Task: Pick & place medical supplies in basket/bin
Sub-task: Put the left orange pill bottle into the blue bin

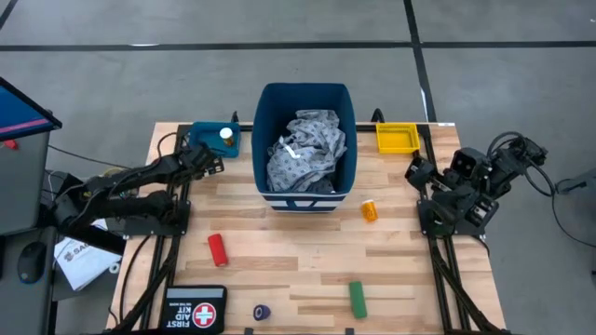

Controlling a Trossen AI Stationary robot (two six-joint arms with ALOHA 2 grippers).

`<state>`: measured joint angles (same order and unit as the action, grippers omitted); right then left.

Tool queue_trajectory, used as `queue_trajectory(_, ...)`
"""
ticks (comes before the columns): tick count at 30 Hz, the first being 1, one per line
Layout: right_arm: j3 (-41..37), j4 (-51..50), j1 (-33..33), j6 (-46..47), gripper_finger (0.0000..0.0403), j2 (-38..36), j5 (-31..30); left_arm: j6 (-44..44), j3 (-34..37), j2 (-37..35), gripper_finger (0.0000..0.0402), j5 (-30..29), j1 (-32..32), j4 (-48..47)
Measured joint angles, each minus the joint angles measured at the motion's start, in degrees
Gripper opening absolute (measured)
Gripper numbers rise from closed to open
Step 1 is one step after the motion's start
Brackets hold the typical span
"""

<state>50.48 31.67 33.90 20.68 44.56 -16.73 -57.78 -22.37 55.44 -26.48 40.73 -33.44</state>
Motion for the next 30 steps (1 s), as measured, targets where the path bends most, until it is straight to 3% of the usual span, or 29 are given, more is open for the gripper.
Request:
queue_trajectory(17,0.0,0.08,0.1,0.9,0.026,-0.07,0.13,0.28,0.0,11.06,0.0227,0.64,0.0,3.07)
queue_trajectory(23,0.0,0.08,0.1,1.02,0.026,-0.07,0.15,0.46,-0.02,9.24,0.0196,5.8,0.0,1.68)
queue_trajectory(27,0.0,0.08,0.1,0.99,0.026,-0.07,0.19,0.48,-0.02,5.75,0.0194,6.46,-0.02,-0.91)
queue_trajectory(30,0.0,0.08,0.1,0.97,0.026,-0.02,0.21,0.49,-0.02,2.48,0.0194,10.49,-0.11,-3.19)
